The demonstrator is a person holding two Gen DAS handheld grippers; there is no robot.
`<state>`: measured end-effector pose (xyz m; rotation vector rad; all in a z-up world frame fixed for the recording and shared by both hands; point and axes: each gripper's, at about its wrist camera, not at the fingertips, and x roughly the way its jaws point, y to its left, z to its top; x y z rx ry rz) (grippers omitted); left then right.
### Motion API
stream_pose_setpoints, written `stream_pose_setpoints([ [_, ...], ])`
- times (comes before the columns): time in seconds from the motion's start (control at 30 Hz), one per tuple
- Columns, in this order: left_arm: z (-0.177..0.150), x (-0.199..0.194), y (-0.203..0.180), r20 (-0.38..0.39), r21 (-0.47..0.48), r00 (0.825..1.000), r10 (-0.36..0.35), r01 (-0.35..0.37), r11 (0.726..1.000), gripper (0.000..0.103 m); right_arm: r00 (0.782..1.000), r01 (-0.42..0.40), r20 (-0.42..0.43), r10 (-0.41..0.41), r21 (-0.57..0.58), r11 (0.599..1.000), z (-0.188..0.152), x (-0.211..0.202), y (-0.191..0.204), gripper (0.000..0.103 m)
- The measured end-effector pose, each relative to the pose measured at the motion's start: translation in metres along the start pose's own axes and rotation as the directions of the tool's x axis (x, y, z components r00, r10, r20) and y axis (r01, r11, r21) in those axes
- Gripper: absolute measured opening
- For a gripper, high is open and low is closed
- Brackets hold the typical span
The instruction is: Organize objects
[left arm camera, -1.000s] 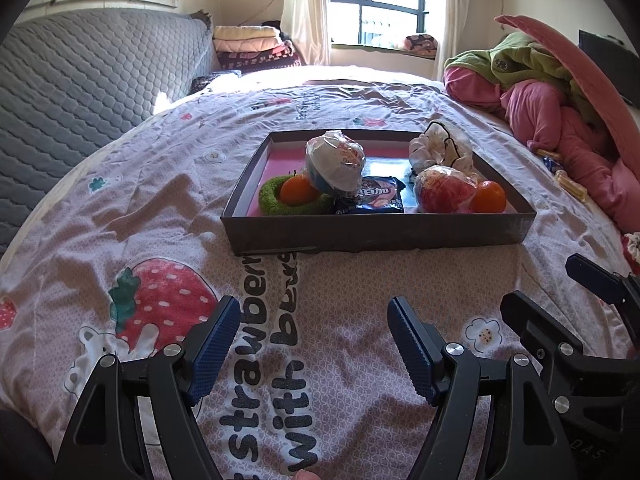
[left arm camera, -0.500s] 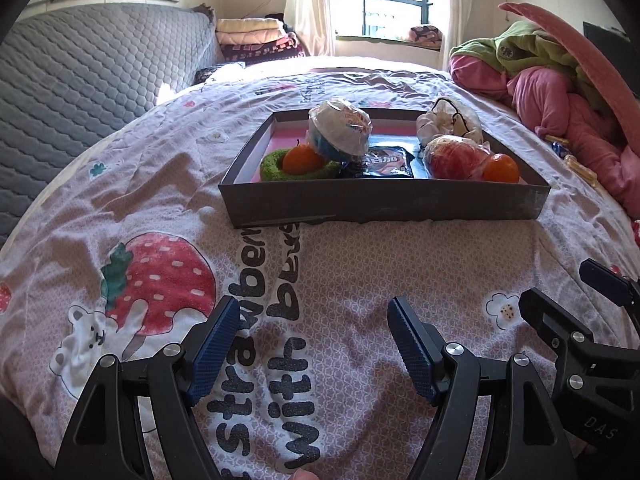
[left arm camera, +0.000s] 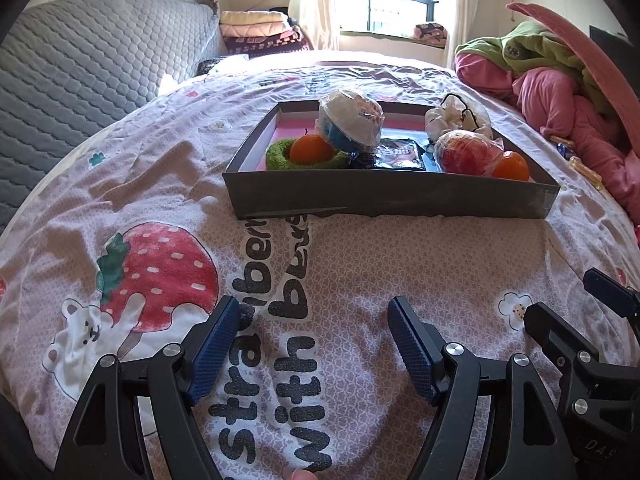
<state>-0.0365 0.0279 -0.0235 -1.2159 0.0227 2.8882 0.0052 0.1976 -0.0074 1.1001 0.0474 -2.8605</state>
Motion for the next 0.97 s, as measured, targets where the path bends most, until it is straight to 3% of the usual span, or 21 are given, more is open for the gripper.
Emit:
stream_pose_setpoints([
  [0.47,0.0003,0.0026,-0.0018,-0.007,0.018,1.0,0.023,-0.023,1.0,0.077,1.0,0.006,0.002,-0.006,-0.006,1.0,-0.0002,-0.0015,0.001,0.086],
  [0.97,-0.0005,0.0018,-0.0017,-0.01,0.009,1.0,-0.012,0.012,1.0,0.077,1.0,0.003,-0.009,-0.003,-0.009,1.0,-0.0018,0.0017,0.0022,0.086],
])
